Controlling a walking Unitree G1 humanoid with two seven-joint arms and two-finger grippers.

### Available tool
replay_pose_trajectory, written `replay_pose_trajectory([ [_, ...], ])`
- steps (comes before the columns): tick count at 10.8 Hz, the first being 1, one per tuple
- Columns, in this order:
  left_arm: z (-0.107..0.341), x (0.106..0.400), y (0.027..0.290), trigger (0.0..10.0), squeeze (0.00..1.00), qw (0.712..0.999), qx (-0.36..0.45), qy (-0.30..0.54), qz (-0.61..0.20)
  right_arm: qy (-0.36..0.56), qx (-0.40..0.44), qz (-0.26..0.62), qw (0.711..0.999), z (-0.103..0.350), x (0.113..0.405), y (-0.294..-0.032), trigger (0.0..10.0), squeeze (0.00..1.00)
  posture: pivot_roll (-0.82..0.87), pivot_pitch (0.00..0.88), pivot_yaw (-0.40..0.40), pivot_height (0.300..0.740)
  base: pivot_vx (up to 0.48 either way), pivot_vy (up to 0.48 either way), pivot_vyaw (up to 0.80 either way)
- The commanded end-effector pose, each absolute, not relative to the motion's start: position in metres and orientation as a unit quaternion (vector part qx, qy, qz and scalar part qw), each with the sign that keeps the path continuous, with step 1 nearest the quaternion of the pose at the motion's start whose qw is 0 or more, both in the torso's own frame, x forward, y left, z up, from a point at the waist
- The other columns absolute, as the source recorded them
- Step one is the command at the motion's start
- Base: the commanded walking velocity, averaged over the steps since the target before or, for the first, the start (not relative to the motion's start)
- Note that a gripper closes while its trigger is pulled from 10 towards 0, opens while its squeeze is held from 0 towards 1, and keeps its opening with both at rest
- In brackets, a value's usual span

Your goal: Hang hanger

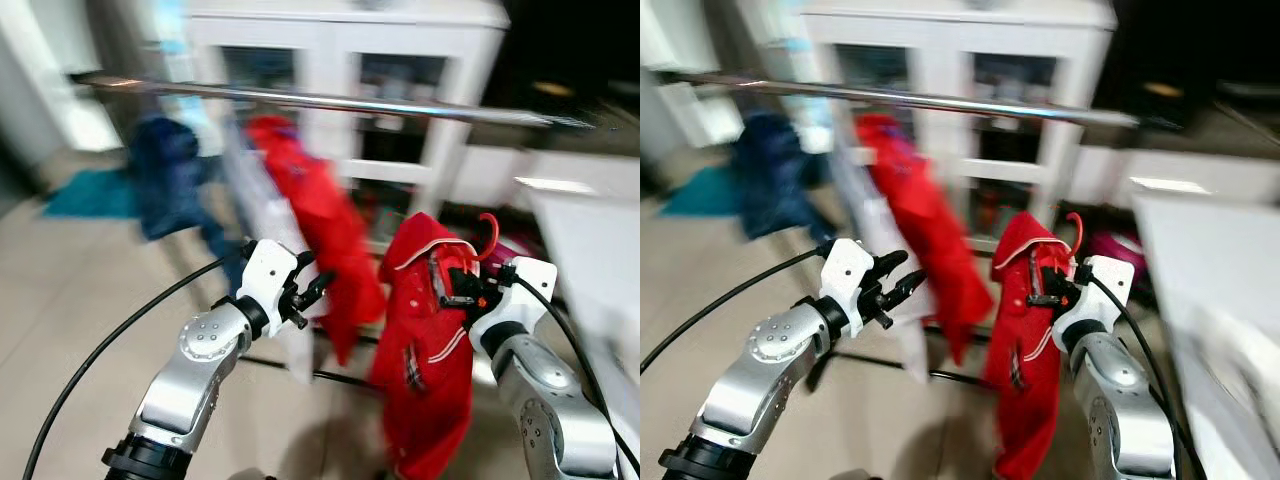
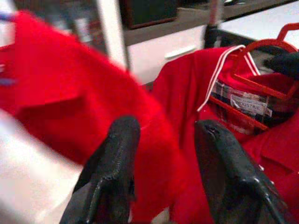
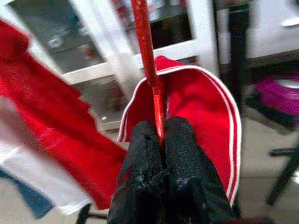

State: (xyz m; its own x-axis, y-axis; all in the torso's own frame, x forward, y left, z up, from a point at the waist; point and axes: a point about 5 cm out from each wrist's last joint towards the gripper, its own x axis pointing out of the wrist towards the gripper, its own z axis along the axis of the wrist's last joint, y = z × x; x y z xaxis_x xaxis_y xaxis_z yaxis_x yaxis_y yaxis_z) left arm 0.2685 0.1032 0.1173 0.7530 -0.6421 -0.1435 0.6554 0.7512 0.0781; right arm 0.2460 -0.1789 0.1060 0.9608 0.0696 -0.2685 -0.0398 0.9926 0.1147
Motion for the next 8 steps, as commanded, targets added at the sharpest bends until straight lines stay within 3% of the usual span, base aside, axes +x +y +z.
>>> replay_pose_trajectory([
  [1, 0.119, 0.2688, 0.1053, 10.0, 0.0, 0.937, 0.063, 0.051, -0.339, 0.114, 0.055, 0.028, 0.992, 0.1168, 0.2459, -0.177, 1.4, 0.0, -0.07, 0.0, 0.041, 0.74, 0.0, 0.0, 0.0],
  [2, 0.1193, 0.2693, 0.1052, 10.0, 0.0, 0.939, 0.062, 0.05, -0.335, 0.116, 0.051, 0.031, 0.991, 0.1162, 0.2468, -0.1744, 4.2, 0.0, -0.07, 0.0, 0.033, 0.74, 0.0, 0.0, 0.0],
  [3, 0.1187, 0.2693, 0.1052, 10.0, 0.0, 0.94, 0.06, 0.051, -0.331, 0.118, 0.037, 0.048, 0.991, 0.1169, 0.249, -0.1725, 9.1, 0.0, -0.07, 0.0, 0.027, 0.74, 0.0, 0.0, 0.0],
  [4, 0.1179, 0.268, 0.1052, 10.0, 0.0, 0.942, 0.058, 0.054, -0.327, 0.119, 0.032, 0.062, 0.991, 0.1177, 0.25, -0.172, 10.0, 0.0, -0.07, 0.0, 0.021, 0.74, 0.0, 0.0, 0.0],
  [8, 0.1168, 0.2655, 0.105, 10.0, 0.0, 0.944, 0.053, 0.057, -0.32, 0.126, 0.029, 0.072, 0.989, 0.1176, 0.2492, -0.1722, 10.0, 0.0, -0.07, 0.0, 0.009, 0.74, 0.0, 0.0, 0.0],
])
